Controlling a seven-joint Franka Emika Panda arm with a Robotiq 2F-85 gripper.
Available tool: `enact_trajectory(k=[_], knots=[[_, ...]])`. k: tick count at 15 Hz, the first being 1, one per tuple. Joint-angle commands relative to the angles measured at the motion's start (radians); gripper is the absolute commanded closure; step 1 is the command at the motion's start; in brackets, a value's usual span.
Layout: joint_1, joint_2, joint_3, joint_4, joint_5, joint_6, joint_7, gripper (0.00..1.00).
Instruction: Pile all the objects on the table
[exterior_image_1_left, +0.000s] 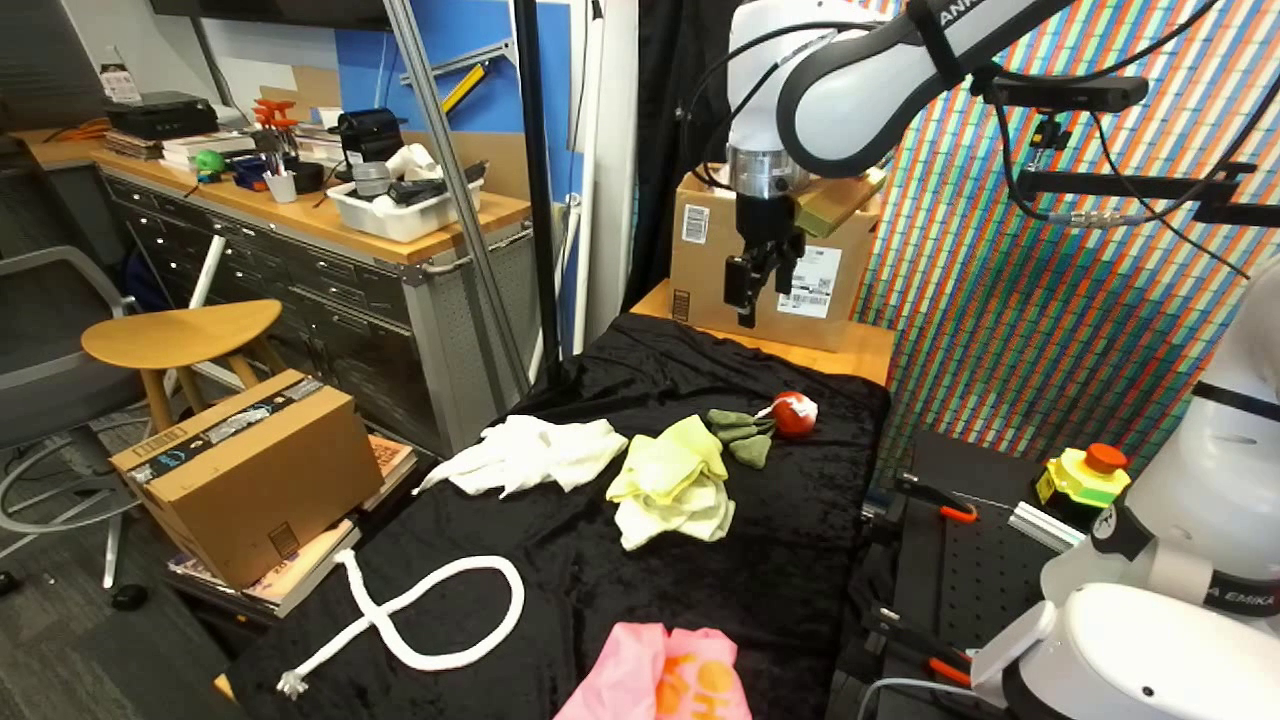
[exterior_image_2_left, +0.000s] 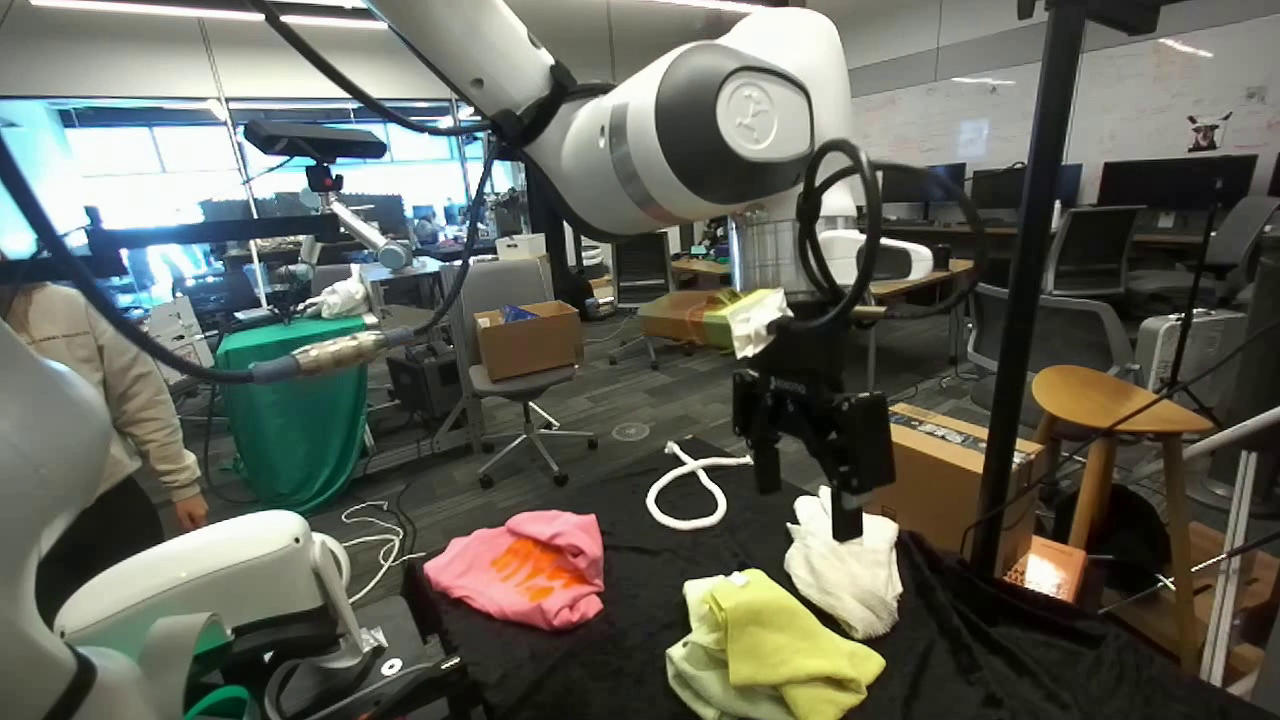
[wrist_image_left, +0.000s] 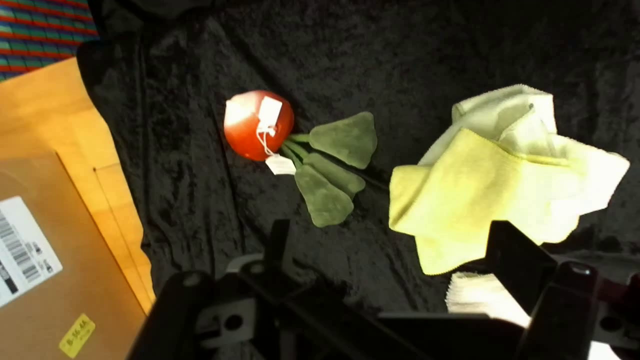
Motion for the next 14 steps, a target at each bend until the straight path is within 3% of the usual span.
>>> enact_trajectory(k=[1,7,14], knots=[[-0.021,0.033,-0.018,-0.027,-0.001,0.041,0.079,0.0],[-0.047,0.157,-0.066,0.013,0.006,0.063,0.121,0.0],[-0.064,0.345,-0.122,0.133,0.044,0.06,0.066,0.0]])
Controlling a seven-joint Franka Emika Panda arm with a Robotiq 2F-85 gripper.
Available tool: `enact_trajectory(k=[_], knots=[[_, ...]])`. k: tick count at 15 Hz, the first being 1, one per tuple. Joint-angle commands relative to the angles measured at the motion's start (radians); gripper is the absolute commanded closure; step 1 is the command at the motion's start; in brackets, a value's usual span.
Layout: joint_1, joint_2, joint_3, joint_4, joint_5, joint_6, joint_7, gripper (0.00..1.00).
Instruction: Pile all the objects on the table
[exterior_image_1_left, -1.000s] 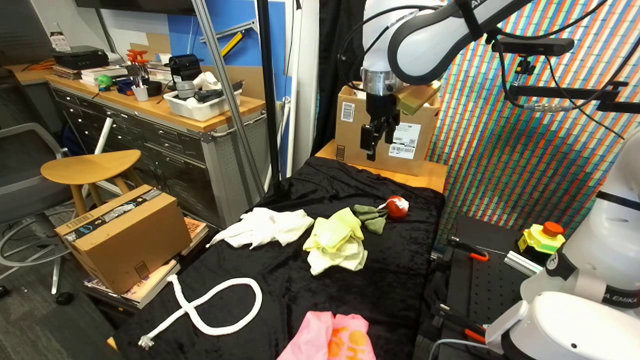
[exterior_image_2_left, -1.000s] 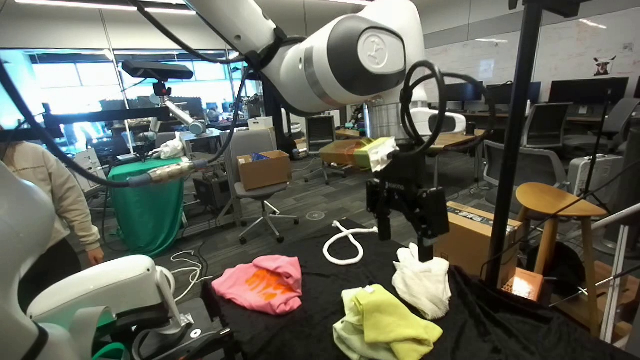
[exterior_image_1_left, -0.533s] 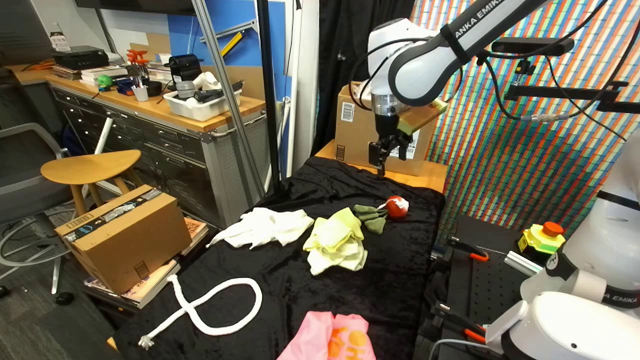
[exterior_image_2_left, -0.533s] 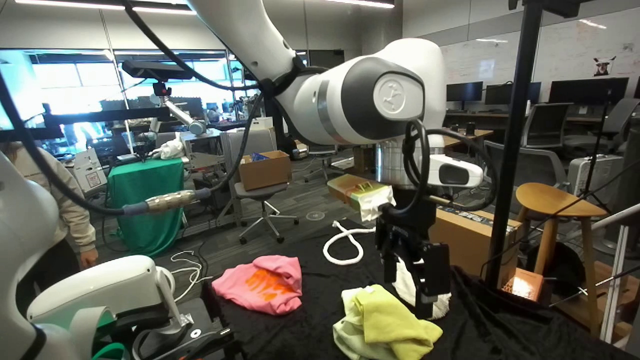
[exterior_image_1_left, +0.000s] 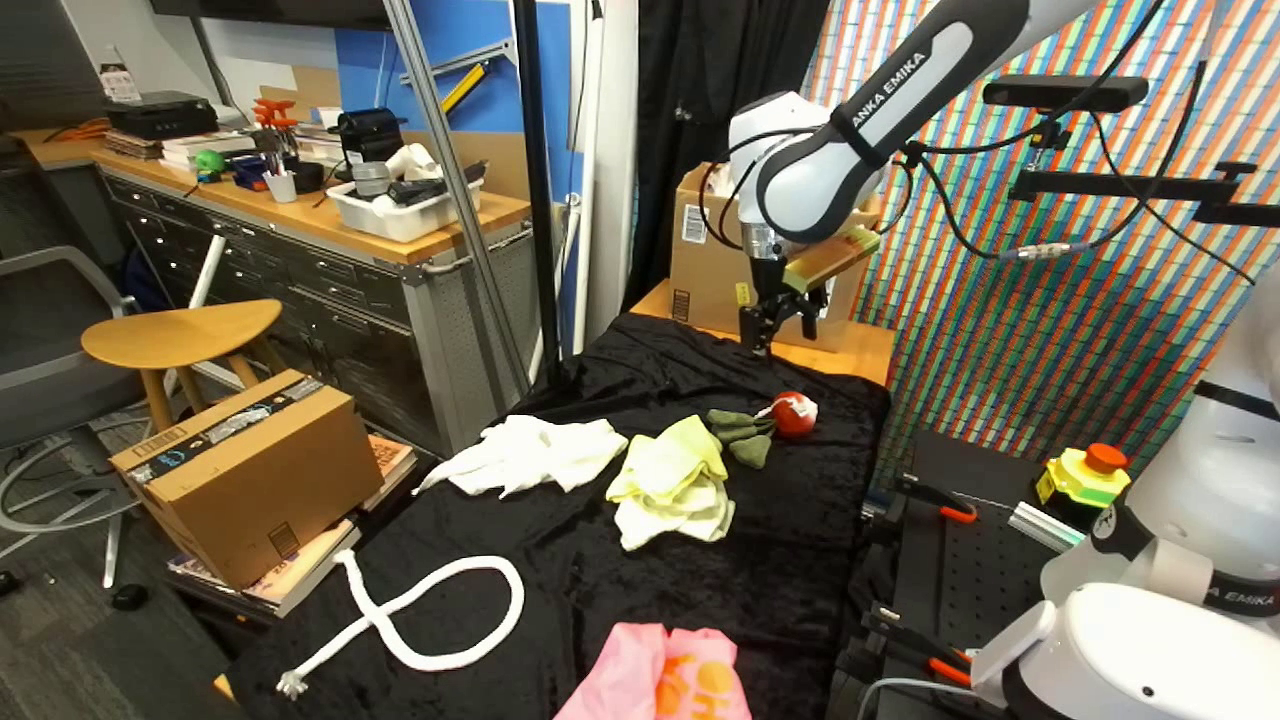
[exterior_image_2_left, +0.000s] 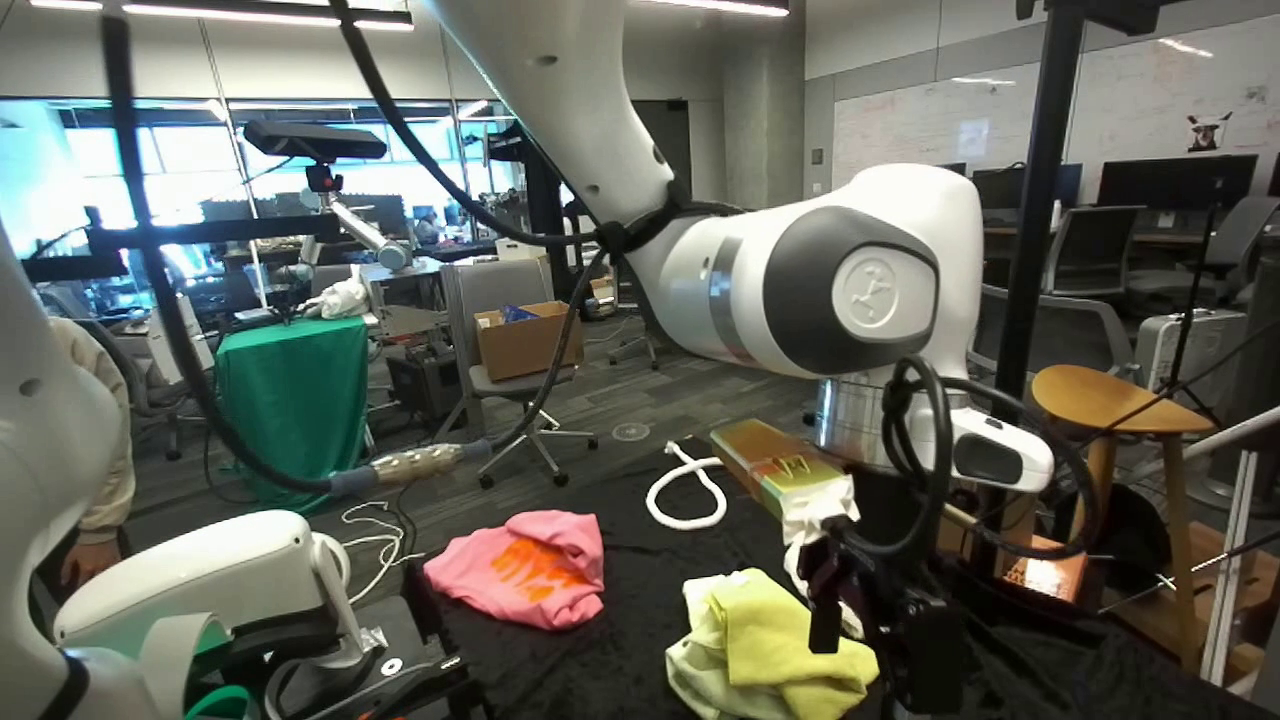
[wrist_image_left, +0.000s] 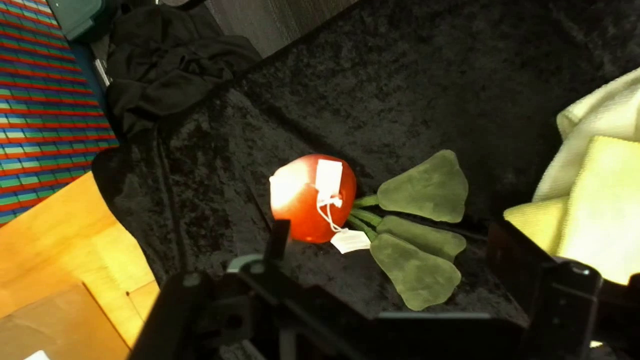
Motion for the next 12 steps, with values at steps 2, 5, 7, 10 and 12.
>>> enact_trajectory(k=[2,5,7,10,12], knots=[[-0.016,0.14,-0.026,0.125,0.05,-0.01,-0.056,0.0],[-0.033,0.229,-0.037,0.202,0.089,-0.037,-0.1,0.0],[-0.043,0.285,-0.044,0.249,0.107,-0.059,-0.113,0.0],[-0.066,0.354,-0.047,0.291,0.144,-0.09,-0.138,0.0],[-0.081,0.4,-0.046,0.314,0.165,-0.107,-0.151,0.0]])
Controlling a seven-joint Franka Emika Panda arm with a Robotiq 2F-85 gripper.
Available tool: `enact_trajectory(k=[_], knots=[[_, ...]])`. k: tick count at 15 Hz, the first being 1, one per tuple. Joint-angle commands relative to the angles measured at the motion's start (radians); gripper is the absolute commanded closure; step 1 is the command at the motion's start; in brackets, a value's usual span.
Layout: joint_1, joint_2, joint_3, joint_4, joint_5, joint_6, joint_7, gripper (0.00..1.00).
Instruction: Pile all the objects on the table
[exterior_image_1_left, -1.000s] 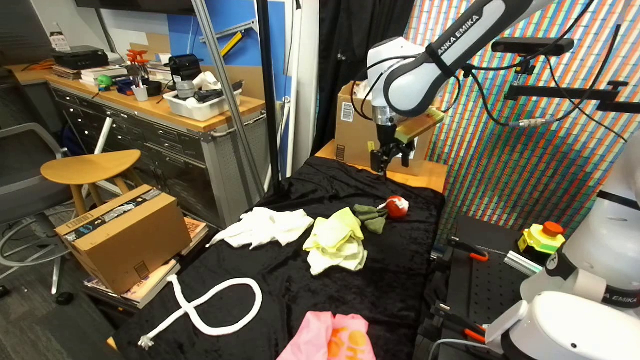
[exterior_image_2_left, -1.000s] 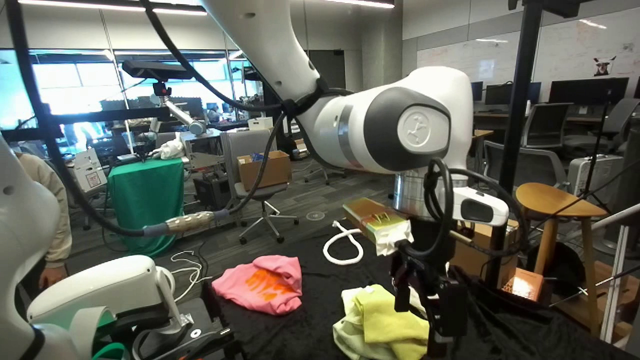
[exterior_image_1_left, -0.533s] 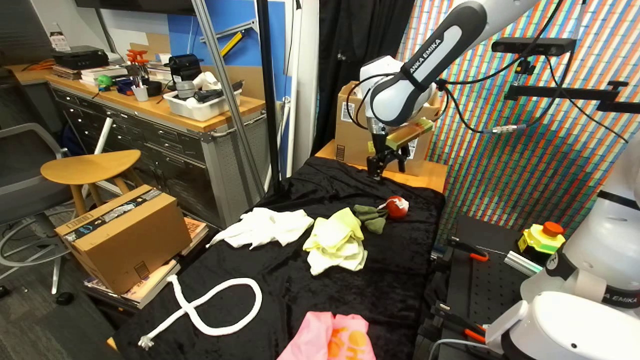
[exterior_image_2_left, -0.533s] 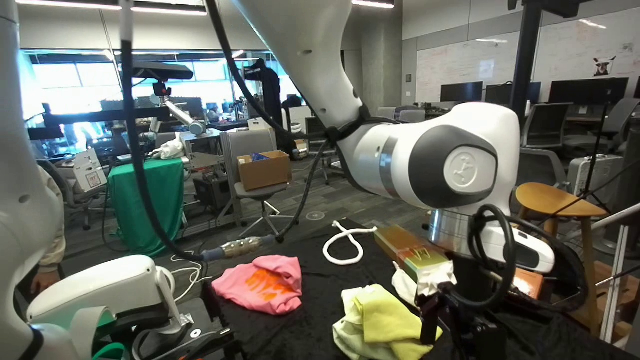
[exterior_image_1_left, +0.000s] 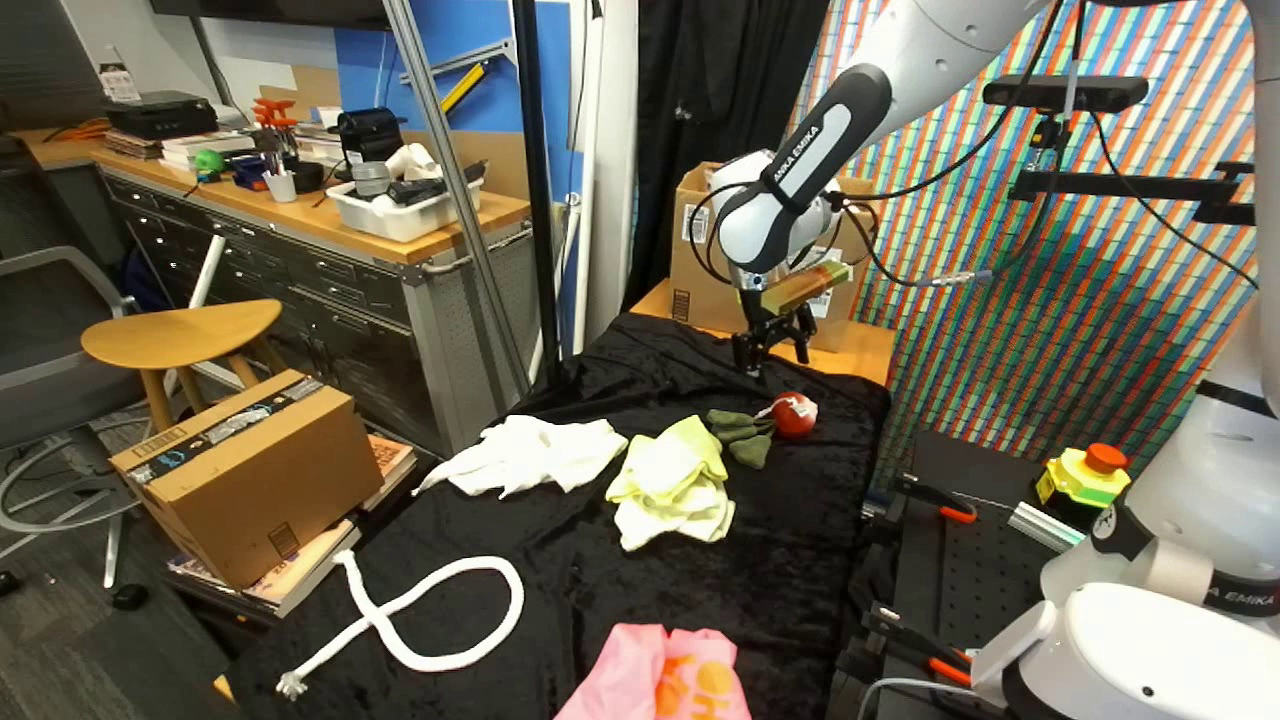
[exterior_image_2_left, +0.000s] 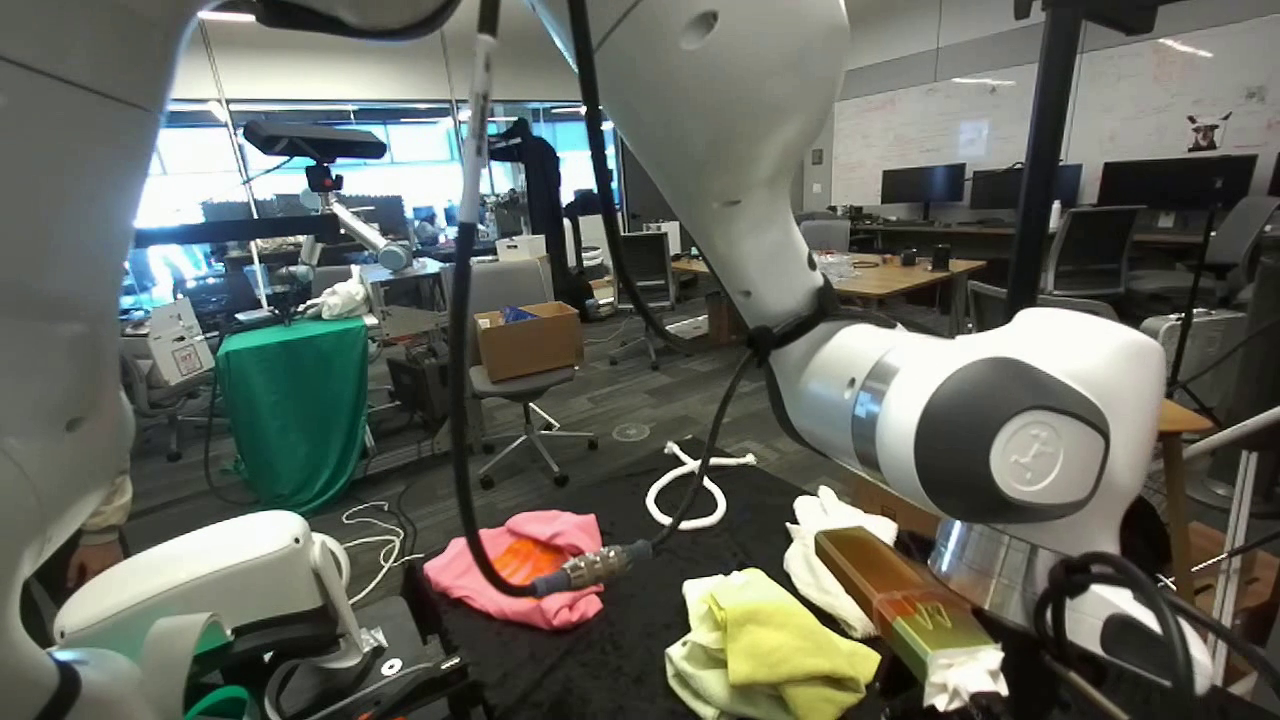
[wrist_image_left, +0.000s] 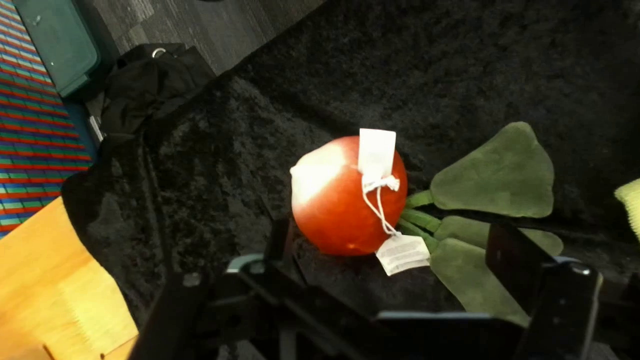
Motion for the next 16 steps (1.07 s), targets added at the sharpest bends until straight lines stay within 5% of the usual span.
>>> enact_trajectory(k=[1,16], knots=[[-0.027,0.098,-0.001,0.08,0.055,-0.052,-0.048,0.0],[-0.104,0.26,0.0,0.195,0.104,-0.078,-0.138,0.0]])
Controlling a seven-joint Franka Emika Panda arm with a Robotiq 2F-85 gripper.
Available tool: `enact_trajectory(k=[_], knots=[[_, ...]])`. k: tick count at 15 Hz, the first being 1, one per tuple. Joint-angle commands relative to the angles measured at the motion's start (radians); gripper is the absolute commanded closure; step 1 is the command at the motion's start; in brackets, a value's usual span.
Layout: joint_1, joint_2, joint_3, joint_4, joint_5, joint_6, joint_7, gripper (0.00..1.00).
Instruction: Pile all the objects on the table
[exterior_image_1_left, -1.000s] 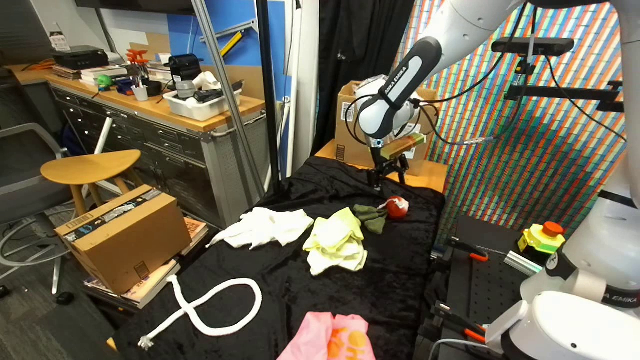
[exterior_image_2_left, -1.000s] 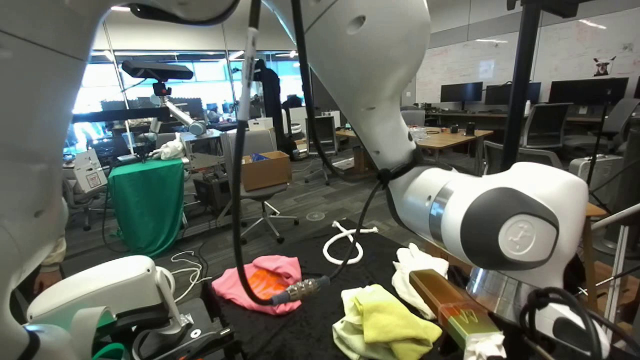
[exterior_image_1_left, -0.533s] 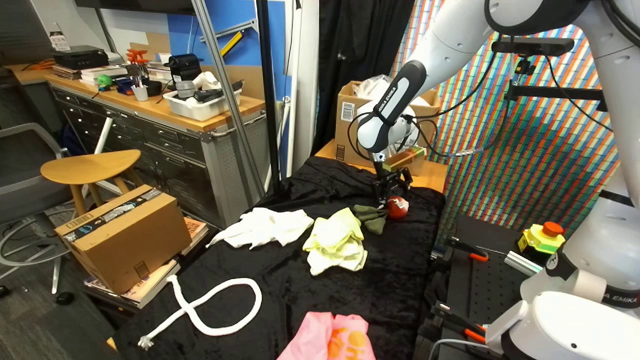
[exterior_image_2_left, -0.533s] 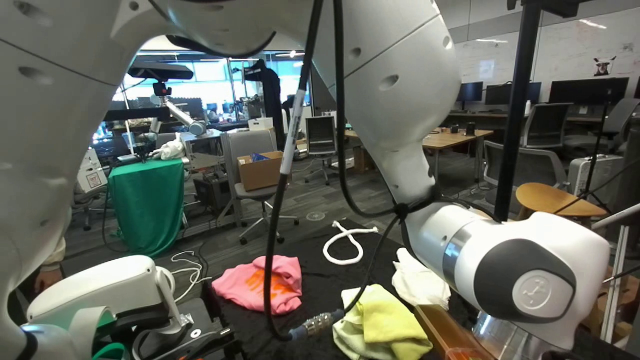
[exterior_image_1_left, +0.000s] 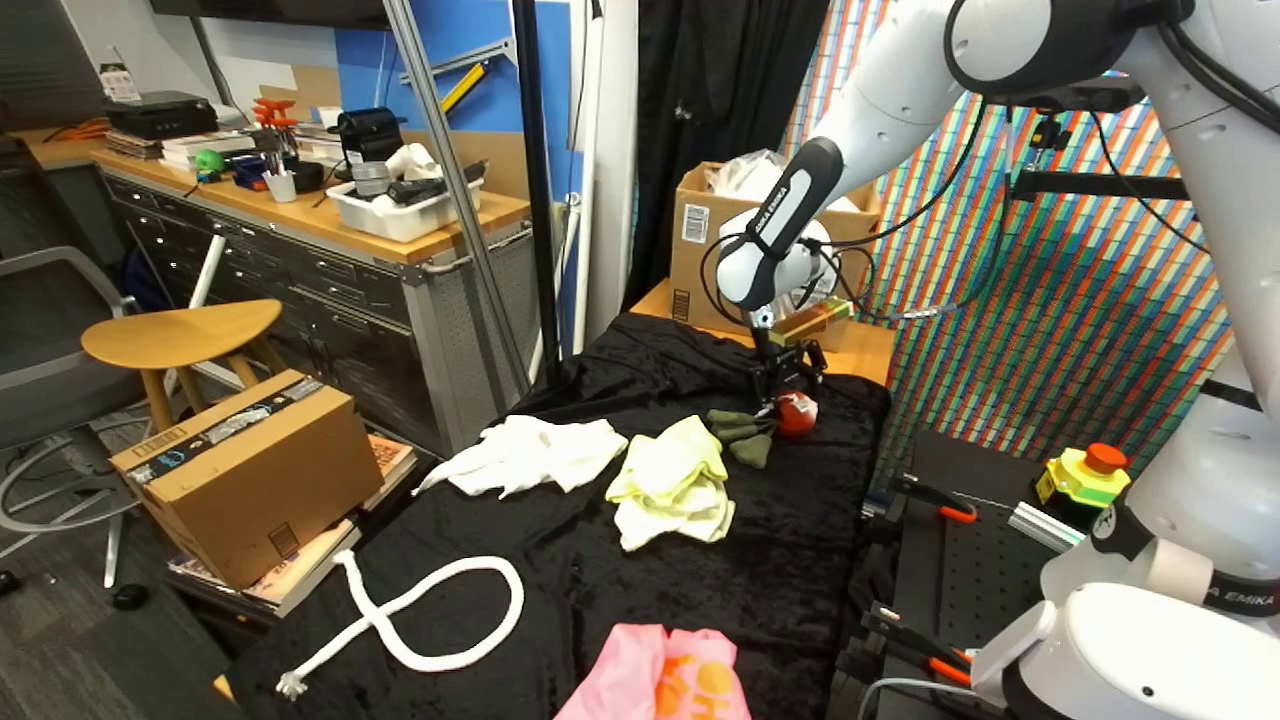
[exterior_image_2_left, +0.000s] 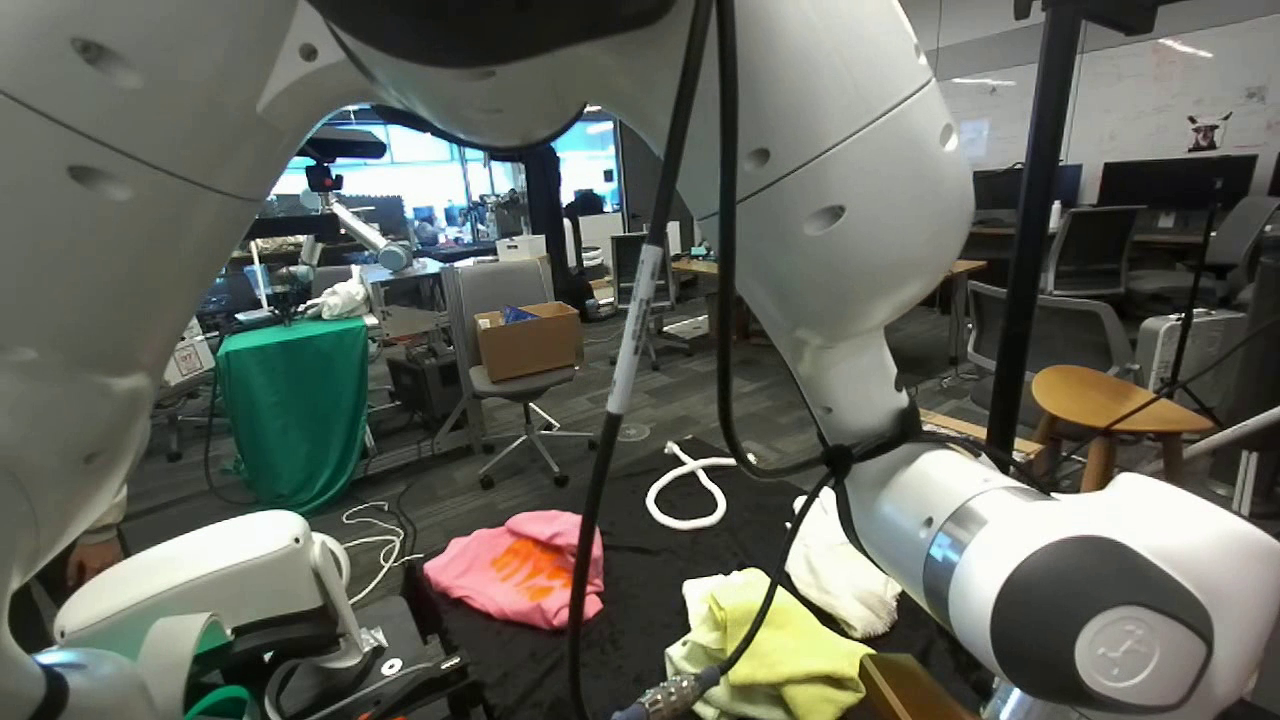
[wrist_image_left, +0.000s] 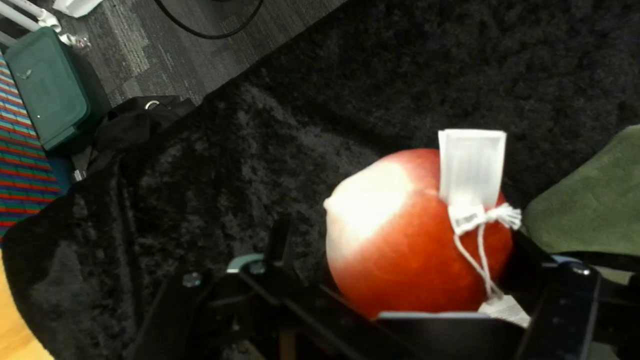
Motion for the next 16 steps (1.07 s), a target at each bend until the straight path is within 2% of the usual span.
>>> enact_trajectory(k=[1,3,4,5,10,13,15,16], knots=[[-0.022,0.031,0.001,0.058,0.039,-0.03,-0.046,0.0],[-0.027,0.037,0.002,0.07,0.046,-0.033,-0.054,0.0],[-0.029,0.038,0.003,0.073,0.05,-0.035,-0.057,0.12],[-0.029,0.039,0.003,0.077,0.051,-0.036,-0.058,0.28],[-0.028,0.04,0.007,0.094,0.063,-0.057,-0.061,0.67],[-0.023,0.034,0.008,0.107,0.065,-0.086,-0.06,0.87],[-0.015,0.019,0.008,0.107,0.061,-0.102,-0.056,0.94],[-0.009,0.007,0.008,0.103,0.056,-0.104,-0.055,0.94]])
